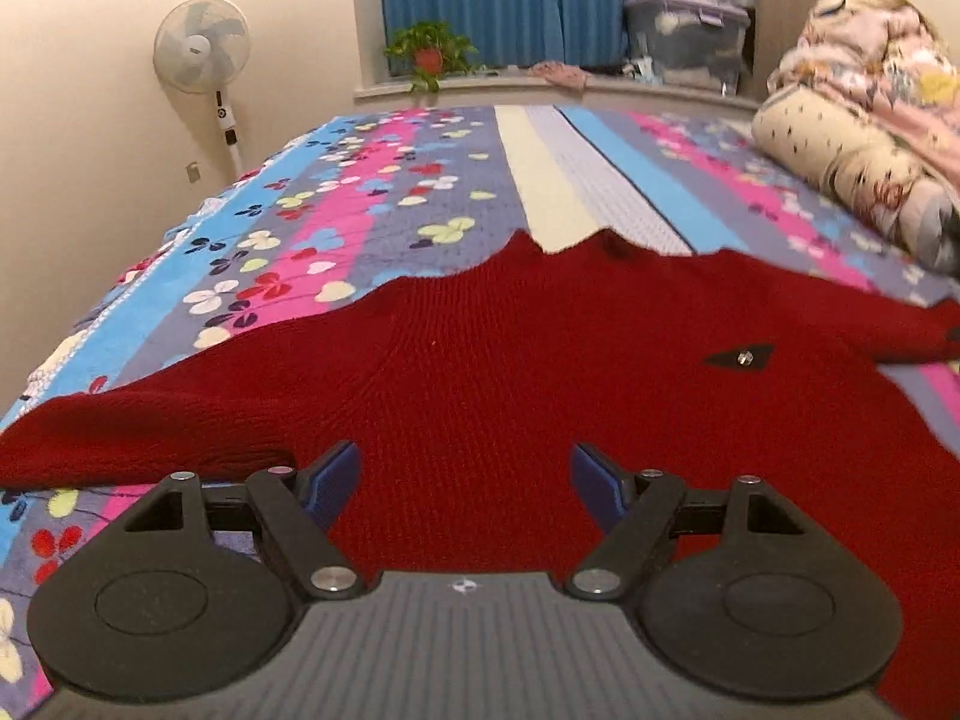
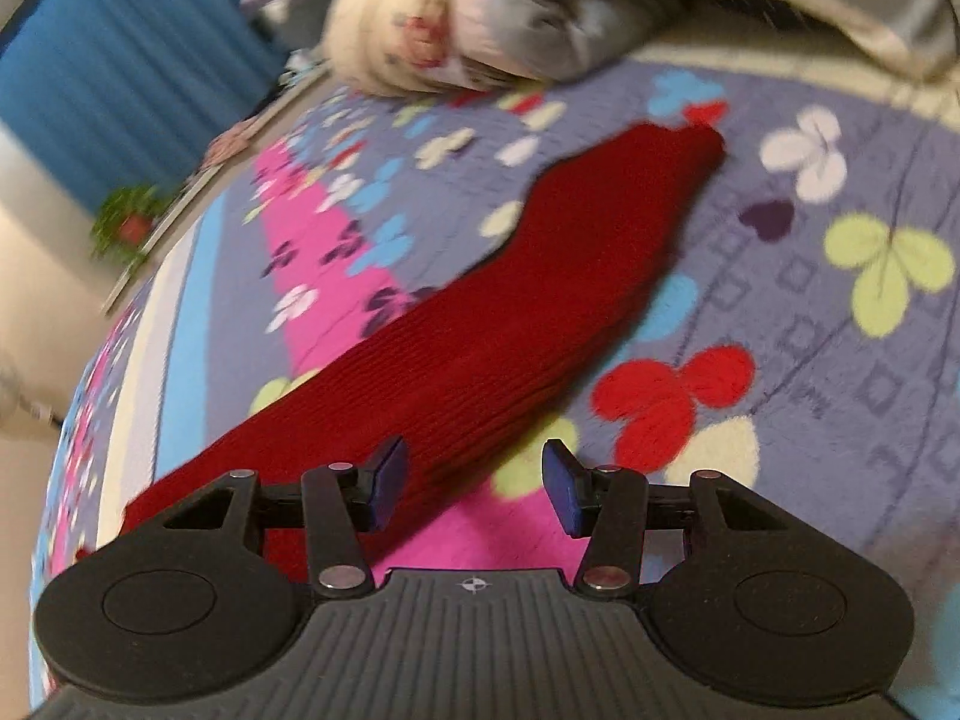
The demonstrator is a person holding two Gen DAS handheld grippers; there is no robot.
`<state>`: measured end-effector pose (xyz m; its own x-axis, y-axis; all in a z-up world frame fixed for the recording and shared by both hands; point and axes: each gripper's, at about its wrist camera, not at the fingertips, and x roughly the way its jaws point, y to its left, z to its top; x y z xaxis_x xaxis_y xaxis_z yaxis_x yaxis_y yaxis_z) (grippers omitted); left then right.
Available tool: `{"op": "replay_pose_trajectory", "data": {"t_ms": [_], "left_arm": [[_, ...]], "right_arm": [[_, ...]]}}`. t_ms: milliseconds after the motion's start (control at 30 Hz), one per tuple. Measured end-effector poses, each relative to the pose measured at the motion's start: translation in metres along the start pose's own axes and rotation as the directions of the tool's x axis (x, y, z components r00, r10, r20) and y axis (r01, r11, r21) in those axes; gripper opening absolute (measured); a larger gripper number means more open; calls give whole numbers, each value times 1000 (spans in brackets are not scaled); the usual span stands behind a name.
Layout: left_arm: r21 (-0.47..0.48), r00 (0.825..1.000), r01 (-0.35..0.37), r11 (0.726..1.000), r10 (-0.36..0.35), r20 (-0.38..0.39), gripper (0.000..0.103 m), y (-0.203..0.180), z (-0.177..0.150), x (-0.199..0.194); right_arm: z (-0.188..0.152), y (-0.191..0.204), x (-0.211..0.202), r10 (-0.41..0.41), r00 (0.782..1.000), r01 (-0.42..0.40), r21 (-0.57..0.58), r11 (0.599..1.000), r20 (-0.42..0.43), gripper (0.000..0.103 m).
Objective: Fold small clothes
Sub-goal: 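Grasp the sleeve cuff with the right tool and fold it across the body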
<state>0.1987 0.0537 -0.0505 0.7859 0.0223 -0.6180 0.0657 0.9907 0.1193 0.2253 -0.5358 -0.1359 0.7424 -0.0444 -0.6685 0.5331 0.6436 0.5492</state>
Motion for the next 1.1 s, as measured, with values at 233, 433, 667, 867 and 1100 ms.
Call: {"op": "replay_pose_trajectory", "data": {"t_ms": [233,433,667,867,1100], "left_arm": [[38,997,-67,997,68,-32,81,14,-10,10],[-17,991,-112,994,111,-72,81,37,-8,16],[-152,987,-134,979,118,-107,81,67,4,11],[-230,987,-141,963,119,-107,81,90,9,0],[-318,987,-141,938,108,-121,81,122,5,-10]], "right_arm": [[11,-15,20,7,996,-17,118,993,87,19],[7,63,-7,-90,958,153,-218,964,270,12],[-99,247,-62,214,903,117,-691,714,374,12],[-266,362,-80,482,876,-190,-919,345,-1,13],[-363,373,-44,302,907,-367,-904,220,-294,41]]}}
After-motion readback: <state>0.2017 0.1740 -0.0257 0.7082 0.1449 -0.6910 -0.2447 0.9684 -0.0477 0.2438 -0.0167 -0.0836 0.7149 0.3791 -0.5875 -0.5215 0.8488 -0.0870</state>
